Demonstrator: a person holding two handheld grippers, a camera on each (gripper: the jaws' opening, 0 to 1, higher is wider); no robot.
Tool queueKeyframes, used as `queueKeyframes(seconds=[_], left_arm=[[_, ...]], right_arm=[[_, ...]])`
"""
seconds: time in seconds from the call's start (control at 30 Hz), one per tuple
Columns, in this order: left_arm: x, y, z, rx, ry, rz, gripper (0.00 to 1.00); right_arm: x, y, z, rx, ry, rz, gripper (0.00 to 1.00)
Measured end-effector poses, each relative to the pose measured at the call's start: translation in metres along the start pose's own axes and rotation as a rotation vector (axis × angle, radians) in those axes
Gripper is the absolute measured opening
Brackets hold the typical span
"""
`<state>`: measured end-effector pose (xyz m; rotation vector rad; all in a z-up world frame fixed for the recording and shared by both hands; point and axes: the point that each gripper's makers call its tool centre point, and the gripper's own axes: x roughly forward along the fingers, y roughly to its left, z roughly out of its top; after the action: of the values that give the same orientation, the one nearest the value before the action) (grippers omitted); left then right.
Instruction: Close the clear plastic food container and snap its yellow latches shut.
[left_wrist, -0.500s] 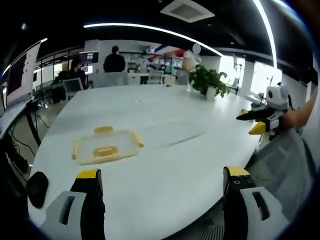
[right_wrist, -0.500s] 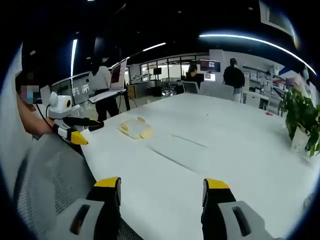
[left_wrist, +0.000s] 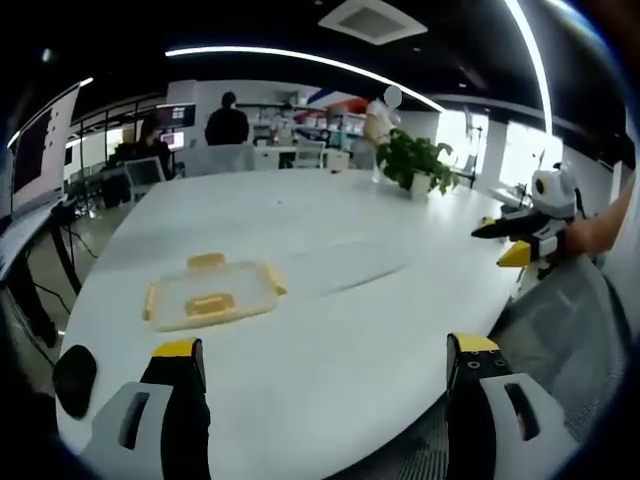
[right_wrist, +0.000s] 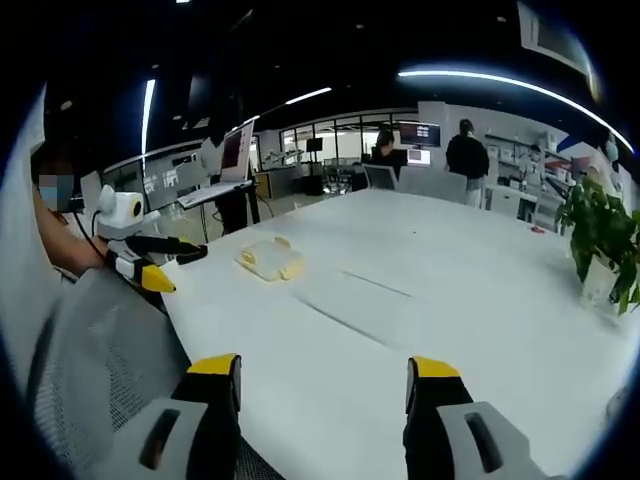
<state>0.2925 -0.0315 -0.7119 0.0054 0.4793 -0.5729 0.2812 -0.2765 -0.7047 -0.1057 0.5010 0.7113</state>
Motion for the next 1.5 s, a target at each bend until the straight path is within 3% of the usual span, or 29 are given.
queueKeyframes(seconds=[1.5], left_arm=[[0.0,-0.004,0.002,-0.004,0.012,-0.029,0.98]], right_arm=[[0.002,0.008,0.005,-0.081,0.013,0.025,0.66]])
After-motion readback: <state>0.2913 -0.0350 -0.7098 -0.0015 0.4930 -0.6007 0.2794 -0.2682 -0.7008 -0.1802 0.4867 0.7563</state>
